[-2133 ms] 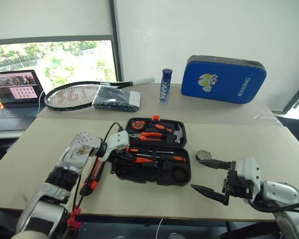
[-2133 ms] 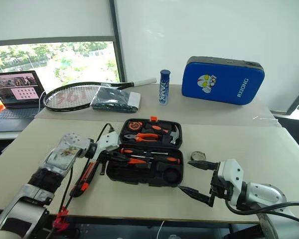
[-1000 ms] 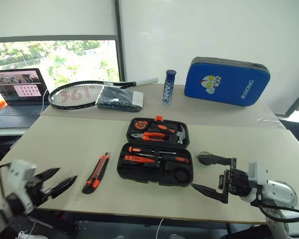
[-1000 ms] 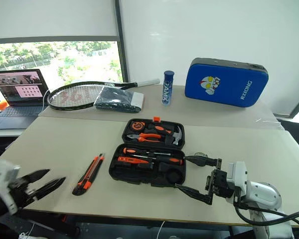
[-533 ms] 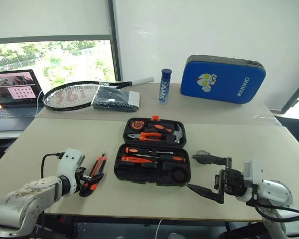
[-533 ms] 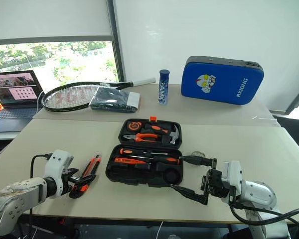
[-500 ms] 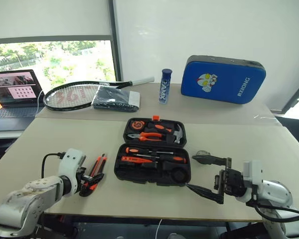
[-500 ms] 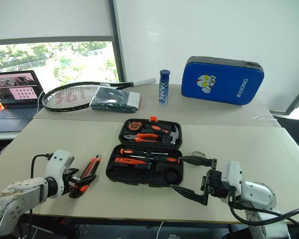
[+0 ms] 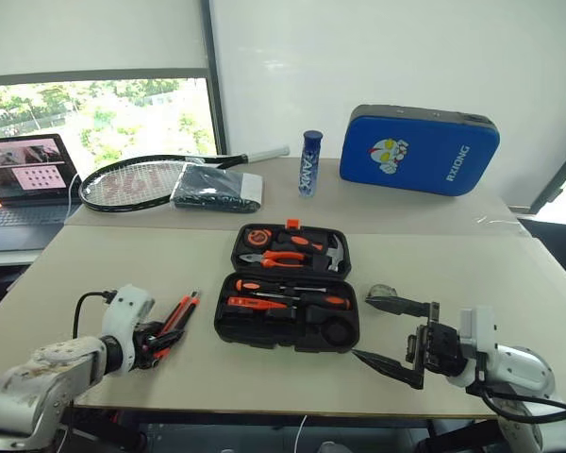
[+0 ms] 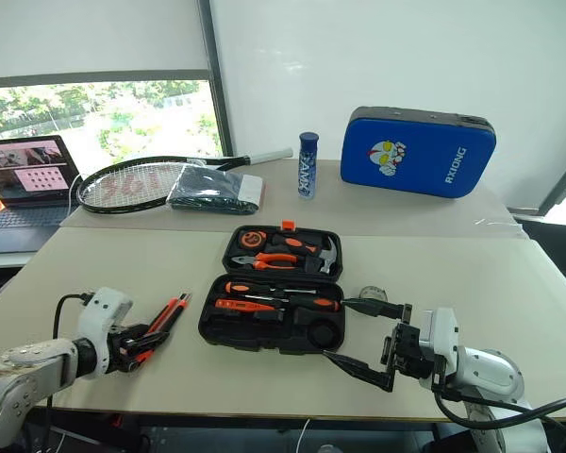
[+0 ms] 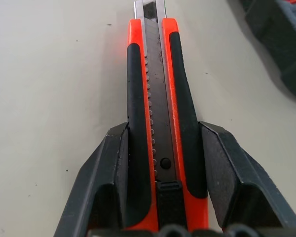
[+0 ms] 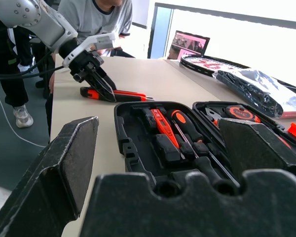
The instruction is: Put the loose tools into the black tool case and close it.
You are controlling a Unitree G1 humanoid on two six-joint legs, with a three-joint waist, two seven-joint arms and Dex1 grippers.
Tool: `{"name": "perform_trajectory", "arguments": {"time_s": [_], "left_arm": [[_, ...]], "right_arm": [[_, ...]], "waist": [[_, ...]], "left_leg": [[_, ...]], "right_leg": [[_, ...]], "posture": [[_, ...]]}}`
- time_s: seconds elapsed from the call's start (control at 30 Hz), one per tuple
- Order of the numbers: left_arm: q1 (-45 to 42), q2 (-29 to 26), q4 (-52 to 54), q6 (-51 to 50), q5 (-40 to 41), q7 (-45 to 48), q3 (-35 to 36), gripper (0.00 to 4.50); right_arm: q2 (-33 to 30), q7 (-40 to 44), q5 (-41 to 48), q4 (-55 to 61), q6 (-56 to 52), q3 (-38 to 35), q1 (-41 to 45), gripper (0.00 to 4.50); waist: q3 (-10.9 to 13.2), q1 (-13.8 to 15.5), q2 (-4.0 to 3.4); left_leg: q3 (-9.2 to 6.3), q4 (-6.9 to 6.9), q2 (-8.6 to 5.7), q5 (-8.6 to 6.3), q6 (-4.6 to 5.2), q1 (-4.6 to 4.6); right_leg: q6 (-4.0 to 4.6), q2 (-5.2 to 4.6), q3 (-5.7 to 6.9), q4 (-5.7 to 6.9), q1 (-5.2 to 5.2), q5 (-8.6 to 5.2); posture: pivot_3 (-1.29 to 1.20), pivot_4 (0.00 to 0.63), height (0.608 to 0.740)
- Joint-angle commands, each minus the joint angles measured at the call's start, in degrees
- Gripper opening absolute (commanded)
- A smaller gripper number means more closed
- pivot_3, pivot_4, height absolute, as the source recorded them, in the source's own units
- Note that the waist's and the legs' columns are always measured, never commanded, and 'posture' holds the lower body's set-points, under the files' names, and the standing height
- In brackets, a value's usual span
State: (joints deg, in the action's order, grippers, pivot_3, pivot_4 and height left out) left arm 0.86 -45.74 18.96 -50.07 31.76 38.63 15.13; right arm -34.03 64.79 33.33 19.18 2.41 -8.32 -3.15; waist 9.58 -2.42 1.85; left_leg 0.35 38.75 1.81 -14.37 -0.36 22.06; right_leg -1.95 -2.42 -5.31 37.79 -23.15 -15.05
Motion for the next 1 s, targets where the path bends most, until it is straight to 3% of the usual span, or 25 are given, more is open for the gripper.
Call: {"name": "perform_trajectory", "arguments": {"time_s": [0.03, 0.17, 0.27, 0.4, 0.6, 1.0], "left_arm": [[-3.93, -5.62, -7.75, 21.97, -1.68, 21.92, 0.15, 1.66], [-20.28, -8.02, -15.30, 26.29, -2.02, 36.87, -9.34, 1.66], [-31.75, -5.62, -17.24, 27.57, -6.26, 43.44, -19.31, 1.66], [-40.18, -1.00, -19.67, 29.84, -12.78, 45.83, -28.91, 1.66], [-44.75, 3.94, -24.07, 32.76, -22.32, 44.50, -37.72, 1.66], [-41.45, 7.92, -23.75, 34.26, -26.36, 42.74, -39.75, 1.66]], "right_arm": [[-1.38, -0.44, 0.82, 2.27, 0.78, -3.03, -0.96, 4.50], [-2.94, -0.53, 1.10, 2.49, 0.71, -6.01, -3.34, 4.50], [-3.20, -1.30, 0.94, 3.41, 0.78, -7.55, -5.39, 4.50], [-2.58, -2.57, 0.55, 5.21, 1.00, -7.82, -7.70, 4.50], [-2.05, -4.54, 0.35, 7.78, 1.18, -7.95, -9.93, 4.50], [-2.26, -6.11, 0.43, 9.50, 1.39, -8.22, -11.54, 4.50]], "waist": [[0.06, 0.21, 0.10], [0.11, 1.98, 0.12], [0.10, 2.58, 0.12], [0.07, 1.97, 0.05], [0.08, 1.01, 0.05], [0.08, 1.44, 0.05]], "left_leg": [[0.01, 0.00, 0.01, 0.00, 0.00, 0.03], [-0.04, 0.10, -0.02, 0.03, -0.02, 0.26], [-0.03, 0.11, -0.05, 0.02, -0.01, 0.31], [0.01, 0.08, -0.08, -0.06, 0.12, 0.49], [-0.12, 0.10, -0.03, -0.09, 0.18, 0.67], [-0.17, 0.18, -0.03, -0.09, 0.18, 0.66]], "right_leg": [[0.00, 0.00, 0.01, -0.02, -0.02, 0.00], [0.01, -0.02, 0.26, -0.23, -0.05, -0.01], [-0.12, -0.03, 0.24, -0.46, 0.08, 0.05], [-0.22, -0.01, 0.11, -0.69, 0.00, 0.09], [-0.21, 0.11, 0.11, -0.65, -0.16, 0.09], [-0.23, 0.10, 0.16, -0.62, -0.10, 0.11]], "posture": [[0.00, 0.150, 0.740], [0.00, 0.150, 0.740], [0.00, 0.150, 0.740], [0.00, 0.150, 0.740], [0.00, 0.150, 0.740], [0.00, 0.150, 0.740]]}}
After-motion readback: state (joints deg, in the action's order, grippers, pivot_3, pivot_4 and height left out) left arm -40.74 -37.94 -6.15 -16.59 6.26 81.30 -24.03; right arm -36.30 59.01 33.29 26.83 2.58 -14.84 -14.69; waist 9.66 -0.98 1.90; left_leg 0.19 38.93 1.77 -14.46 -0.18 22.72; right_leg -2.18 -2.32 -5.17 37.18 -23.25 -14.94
